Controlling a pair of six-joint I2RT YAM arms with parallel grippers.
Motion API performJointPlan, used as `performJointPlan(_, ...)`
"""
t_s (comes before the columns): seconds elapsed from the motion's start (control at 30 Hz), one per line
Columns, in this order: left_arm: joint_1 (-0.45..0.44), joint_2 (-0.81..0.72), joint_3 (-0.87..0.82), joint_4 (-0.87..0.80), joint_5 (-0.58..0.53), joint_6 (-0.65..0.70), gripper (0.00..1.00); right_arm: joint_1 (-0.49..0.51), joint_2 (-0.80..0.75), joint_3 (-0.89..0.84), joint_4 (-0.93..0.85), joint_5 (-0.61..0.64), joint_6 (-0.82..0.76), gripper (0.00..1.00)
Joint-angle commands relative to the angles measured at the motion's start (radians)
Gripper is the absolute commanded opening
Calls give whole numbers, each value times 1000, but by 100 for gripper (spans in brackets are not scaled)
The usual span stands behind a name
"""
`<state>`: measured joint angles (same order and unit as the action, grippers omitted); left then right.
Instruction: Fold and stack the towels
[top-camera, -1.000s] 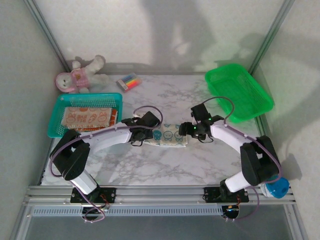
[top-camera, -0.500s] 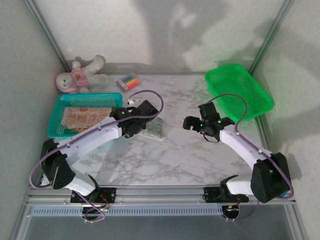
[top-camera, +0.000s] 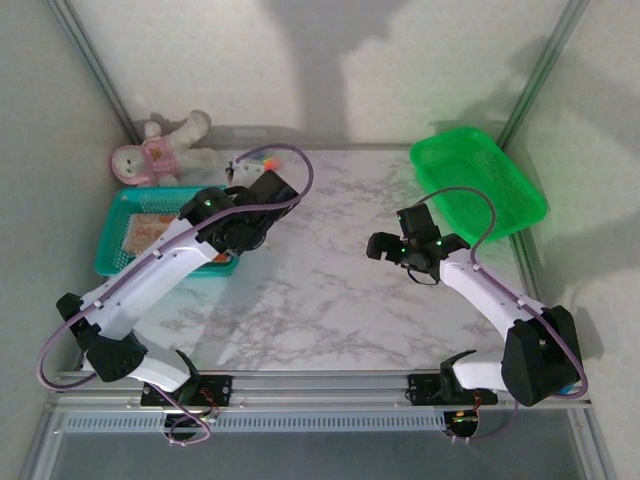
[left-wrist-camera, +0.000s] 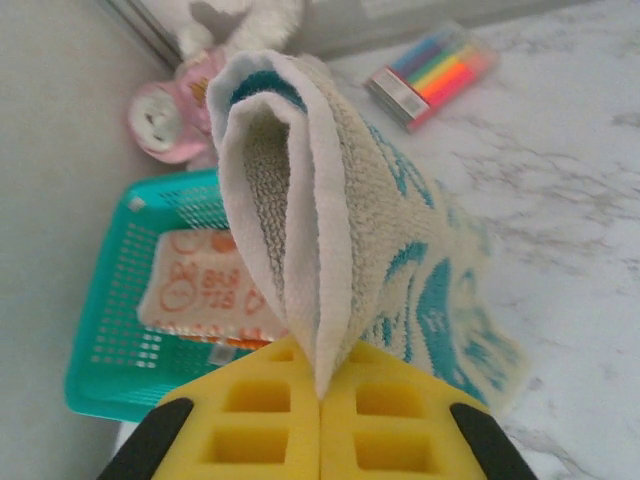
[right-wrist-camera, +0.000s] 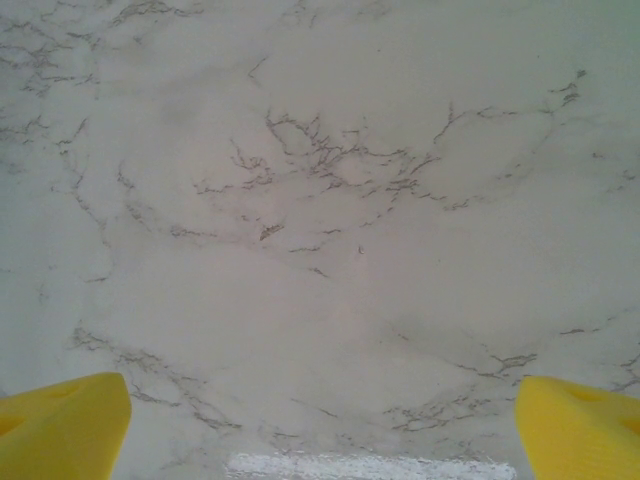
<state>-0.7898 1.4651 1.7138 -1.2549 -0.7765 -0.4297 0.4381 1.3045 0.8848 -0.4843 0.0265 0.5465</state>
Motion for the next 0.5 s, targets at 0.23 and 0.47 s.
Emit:
performJointPlan(0.23, 63, -132, 47, -75, -237, 81, 0, -5, 12, 27, -22, 12, -9, 99)
performJointPlan(0.47, 147, -197, -78, 37, -233, 188, 0, -5, 28, 26, -17, 2, -8, 99)
